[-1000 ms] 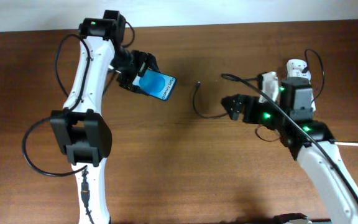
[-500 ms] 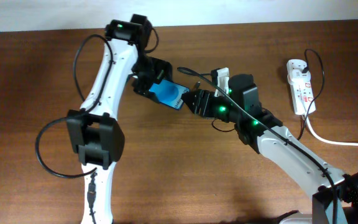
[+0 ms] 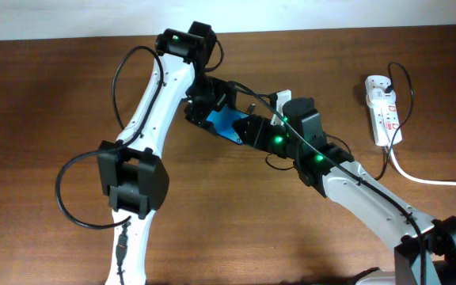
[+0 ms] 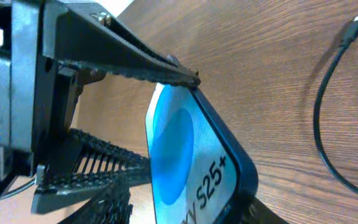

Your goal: Plug charger to phone and switch on socket

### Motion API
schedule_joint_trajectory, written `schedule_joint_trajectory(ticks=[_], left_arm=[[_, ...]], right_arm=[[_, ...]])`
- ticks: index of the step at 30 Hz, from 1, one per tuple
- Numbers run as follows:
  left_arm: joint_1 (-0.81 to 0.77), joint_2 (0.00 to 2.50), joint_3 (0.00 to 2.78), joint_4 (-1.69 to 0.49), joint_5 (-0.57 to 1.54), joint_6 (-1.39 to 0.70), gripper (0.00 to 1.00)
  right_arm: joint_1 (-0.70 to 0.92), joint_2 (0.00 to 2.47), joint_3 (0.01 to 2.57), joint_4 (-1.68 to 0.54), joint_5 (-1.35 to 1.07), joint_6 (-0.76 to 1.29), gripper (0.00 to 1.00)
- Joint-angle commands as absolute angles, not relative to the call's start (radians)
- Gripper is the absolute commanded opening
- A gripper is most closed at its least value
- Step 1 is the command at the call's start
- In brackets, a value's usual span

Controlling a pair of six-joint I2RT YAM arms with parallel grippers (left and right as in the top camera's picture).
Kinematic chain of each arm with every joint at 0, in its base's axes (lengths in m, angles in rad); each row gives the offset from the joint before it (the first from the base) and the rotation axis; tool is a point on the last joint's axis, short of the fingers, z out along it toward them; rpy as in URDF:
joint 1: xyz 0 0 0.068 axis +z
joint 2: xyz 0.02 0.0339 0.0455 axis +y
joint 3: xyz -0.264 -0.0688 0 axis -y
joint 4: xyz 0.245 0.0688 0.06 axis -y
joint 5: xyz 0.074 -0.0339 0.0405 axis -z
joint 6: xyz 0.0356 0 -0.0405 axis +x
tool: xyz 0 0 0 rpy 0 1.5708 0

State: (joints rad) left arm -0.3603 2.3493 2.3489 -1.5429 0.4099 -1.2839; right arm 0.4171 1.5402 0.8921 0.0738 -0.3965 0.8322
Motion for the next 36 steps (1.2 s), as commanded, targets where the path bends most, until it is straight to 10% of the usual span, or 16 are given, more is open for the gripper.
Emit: schedule_joint_trajectory(ticks=[1,12,29,36], left_arm=[[-0.386,2.343,2.371,-1.546,0.424,-1.295,0.0],[-0.406,2.343,2.371,-1.546,0.396,-1.294,0.0],[-0.392,2.343,2.371,-1.538,0.403,-1.293,0.0],[-0.318,2.343,2.371,-1.414,0.65,-0.393,0.09]], right_arm=[[0.426,1.567,0.902,0.083,-0.38,0.833,0.47],[0.426,1.628,0.902,0.136,-0.357,0.836,0.4],[0.422,1.628,0.902,0.139,-0.353,0.836,0.04],[0.247,1.45,0.902,0.099,-0.353,0.79,0.04]])
